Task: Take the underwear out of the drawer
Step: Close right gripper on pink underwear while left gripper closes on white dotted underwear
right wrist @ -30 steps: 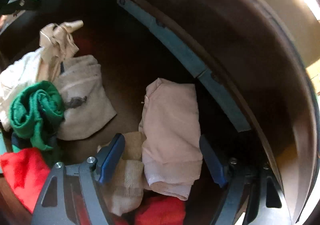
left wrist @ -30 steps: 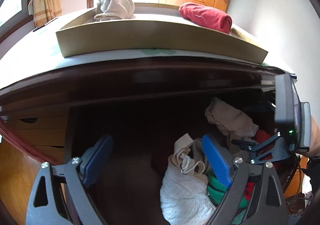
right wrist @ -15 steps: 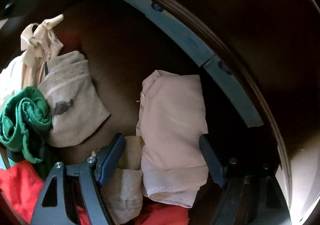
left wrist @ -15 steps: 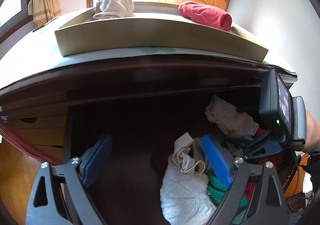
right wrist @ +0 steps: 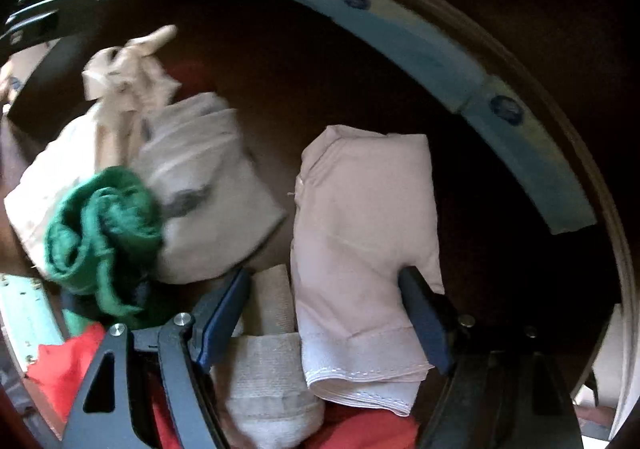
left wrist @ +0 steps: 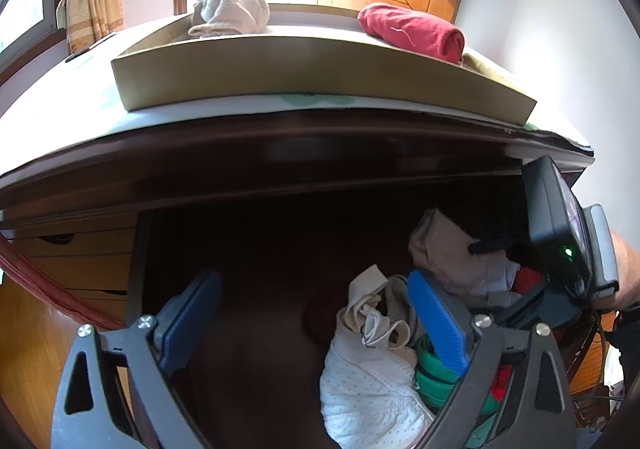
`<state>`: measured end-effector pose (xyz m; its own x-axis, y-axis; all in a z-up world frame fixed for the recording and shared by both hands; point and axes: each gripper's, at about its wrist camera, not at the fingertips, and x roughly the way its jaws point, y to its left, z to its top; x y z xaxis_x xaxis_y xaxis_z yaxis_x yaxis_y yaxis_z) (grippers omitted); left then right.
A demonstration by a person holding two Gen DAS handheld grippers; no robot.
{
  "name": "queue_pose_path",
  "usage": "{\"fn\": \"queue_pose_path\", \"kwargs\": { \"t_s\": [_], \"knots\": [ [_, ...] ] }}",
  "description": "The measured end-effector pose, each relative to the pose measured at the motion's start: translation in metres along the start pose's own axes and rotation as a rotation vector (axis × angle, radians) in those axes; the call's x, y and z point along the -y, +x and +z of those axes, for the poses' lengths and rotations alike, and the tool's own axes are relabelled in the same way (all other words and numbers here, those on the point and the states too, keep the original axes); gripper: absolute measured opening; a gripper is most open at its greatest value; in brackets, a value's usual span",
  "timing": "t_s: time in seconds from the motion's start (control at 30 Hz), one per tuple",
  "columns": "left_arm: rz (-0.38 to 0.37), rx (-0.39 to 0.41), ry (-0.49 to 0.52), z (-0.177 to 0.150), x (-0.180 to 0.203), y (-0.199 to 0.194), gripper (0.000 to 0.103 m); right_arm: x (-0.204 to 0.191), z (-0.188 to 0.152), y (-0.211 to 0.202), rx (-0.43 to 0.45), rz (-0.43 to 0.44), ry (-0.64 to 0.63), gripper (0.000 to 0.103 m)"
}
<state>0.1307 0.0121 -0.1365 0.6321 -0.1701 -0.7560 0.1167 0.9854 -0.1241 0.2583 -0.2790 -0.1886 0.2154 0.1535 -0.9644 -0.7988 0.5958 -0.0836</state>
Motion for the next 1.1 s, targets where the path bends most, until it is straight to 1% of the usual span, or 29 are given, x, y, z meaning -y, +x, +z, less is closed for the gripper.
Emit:
{"fn": "queue_pose_path", "kwargs": {
  "t_s": [0.07, 0.2, 0.33, 0.37, 0.4, 0.43, 0.47, 0.5, 0.53, 0.6, 0.77, 0.83, 0.87, 0.93, 1.03, 1.1],
  "knots": [
    [0.000, -0.008, 0.000, 0.000, -0.001, 0.001, 0.097, 0.000, -0.001, 0.000, 0.003, 0.000, -0.004, 0.078],
    [-0.006, -0.020, -0.006, 0.001, -0.001, 0.004, 0.097, -0.001, 0.003, 0.001, 0.004, -0.056, 0.023, 0.078],
    [-0.017, -0.036, -0.006, 0.003, -0.002, 0.009, 0.097, 0.015, 0.009, 0.008, -0.013, -0.038, 0.053, 0.077],
    [-0.021, -0.038, -0.010, 0.004, -0.002, 0.009, 0.097, 0.017, 0.009, 0.008, -0.012, -0.037, 0.057, 0.075],
    [-0.023, -0.040, -0.014, 0.004, -0.004, 0.010, 0.097, 0.020, 0.010, 0.008, -0.010, -0.040, 0.061, 0.070],
    [-0.025, -0.040, -0.018, 0.003, -0.006, 0.010, 0.097, 0.023, 0.012, 0.007, -0.006, -0.045, 0.068, 0.061],
    [-0.026, -0.040, -0.021, 0.003, -0.006, 0.011, 0.097, 0.022, 0.012, 0.005, 0.001, -0.055, 0.077, 0.055],
    [-0.026, -0.043, -0.021, 0.004, -0.007, 0.012, 0.097, 0.024, 0.012, 0.003, 0.010, -0.064, 0.083, 0.044],
    [-0.027, -0.045, -0.021, 0.004, -0.007, 0.013, 0.097, 0.023, 0.010, 0.001, 0.018, -0.065, 0.091, 0.039],
    [-0.028, -0.051, -0.020, 0.005, -0.007, 0.015, 0.097, 0.046, 0.016, -0.011, 0.025, -0.063, 0.099, 0.036],
    [-0.037, -0.082, -0.022, 0.010, -0.006, 0.024, 0.097, 0.044, 0.016, -0.012, 0.020, -0.094, 0.072, 0.035],
    [-0.035, -0.081, -0.027, 0.012, -0.006, 0.025, 0.096, 0.039, 0.018, -0.008, 0.024, -0.101, 0.066, 0.032],
    [-0.042, -0.079, -0.027, 0.013, -0.006, 0.024, 0.095, 0.038, 0.018, -0.011, 0.032, -0.102, 0.064, 0.030],
    [-0.027, -0.061, -0.040, 0.012, -0.009, 0.020, 0.095, 0.034, 0.016, -0.017, 0.059, -0.103, 0.059, 0.023],
    [-0.030, -0.060, -0.045, 0.008, -0.010, 0.013, 0.095, 0.036, 0.014, -0.027, 0.105, -0.103, 0.062, 0.022],
    [-0.043, -0.082, -0.040, 0.005, -0.008, 0.014, 0.095, 0.037, 0.013, -0.033, 0.132, -0.095, 0.066, 0.021]
  ]
}}
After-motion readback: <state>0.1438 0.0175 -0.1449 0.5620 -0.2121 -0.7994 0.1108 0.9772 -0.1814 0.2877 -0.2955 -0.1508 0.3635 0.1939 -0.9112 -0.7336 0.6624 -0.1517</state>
